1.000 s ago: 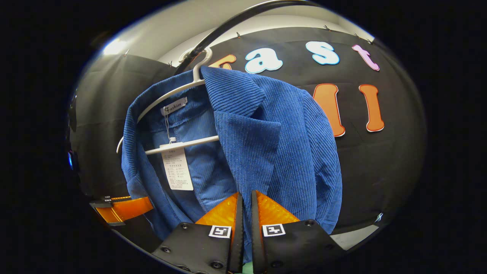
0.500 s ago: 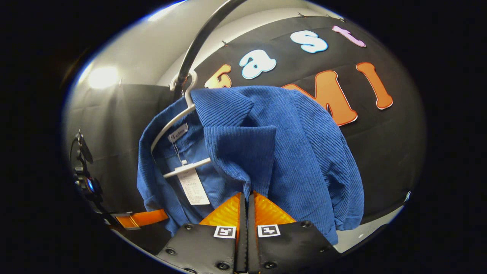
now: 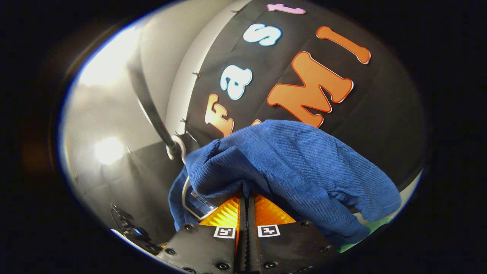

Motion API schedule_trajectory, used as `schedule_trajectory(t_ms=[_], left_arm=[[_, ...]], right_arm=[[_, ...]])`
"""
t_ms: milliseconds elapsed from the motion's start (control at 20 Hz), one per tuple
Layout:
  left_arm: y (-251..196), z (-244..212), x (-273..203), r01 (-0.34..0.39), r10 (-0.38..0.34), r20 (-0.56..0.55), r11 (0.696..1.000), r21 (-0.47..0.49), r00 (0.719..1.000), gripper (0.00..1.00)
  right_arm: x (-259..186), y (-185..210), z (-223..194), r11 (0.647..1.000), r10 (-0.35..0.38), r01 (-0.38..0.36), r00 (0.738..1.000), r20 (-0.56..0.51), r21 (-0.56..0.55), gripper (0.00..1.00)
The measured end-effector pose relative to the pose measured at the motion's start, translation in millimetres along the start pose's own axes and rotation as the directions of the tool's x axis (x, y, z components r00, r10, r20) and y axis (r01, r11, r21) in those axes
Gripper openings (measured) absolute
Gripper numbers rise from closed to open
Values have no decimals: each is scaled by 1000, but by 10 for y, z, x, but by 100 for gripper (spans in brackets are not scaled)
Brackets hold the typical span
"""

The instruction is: Grasp the clothes on the hanger with both hands and then place them into the laundry hamper below.

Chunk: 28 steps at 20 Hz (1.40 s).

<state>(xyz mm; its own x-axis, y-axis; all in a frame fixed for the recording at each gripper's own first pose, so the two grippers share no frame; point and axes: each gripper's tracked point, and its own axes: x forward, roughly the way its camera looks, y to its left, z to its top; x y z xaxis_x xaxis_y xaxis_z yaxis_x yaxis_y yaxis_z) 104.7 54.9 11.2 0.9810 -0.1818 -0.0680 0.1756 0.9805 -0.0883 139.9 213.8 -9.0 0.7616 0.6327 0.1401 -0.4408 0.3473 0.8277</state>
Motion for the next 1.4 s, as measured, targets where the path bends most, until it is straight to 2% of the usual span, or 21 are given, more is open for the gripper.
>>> schedule_trajectory(t_ms=[50,100,200,250,400,450,600,750,1200,1400], left_arm=[[43,100,-9,-2,2,18,1000,4,1000,0],[83,192,-25,-7,6,35,1000,13,999,4],[182,387,-45,-18,15,71,999,36,997,1],[227,482,-47,-22,18,86,999,43,996,4],[350,742,-11,-30,20,134,997,69,991,0],[393,809,-4,-37,25,142,996,84,990,4],[463,922,49,-67,41,154,984,164,987,2],[529,993,143,-86,54,168,978,189,984,1],[846,855,579,-98,79,156,988,122,985,1],[1053,608,799,-110,105,93,993,51,990,0]], right_arm=[[-32,10,82,1000,16,-16,1000,18,26,7],[-40,18,176,998,33,-35,999,37,48,7],[-56,98,333,994,66,-71,996,67,82,7],[-92,123,406,993,74,-81,994,82,86,7],[-61,133,647,992,75,-87,989,126,95,7],[-60,153,734,990,77,-92,987,144,107,7],[-28,150,1033,986,72,-100,976,206,133,7],[7,61,1239,991,41,-71,969,242,117,7],[197,-266,1706,995,-85,65,949,303,77,7],[173,-391,2066,991,-131,112,921,367,71,7]])
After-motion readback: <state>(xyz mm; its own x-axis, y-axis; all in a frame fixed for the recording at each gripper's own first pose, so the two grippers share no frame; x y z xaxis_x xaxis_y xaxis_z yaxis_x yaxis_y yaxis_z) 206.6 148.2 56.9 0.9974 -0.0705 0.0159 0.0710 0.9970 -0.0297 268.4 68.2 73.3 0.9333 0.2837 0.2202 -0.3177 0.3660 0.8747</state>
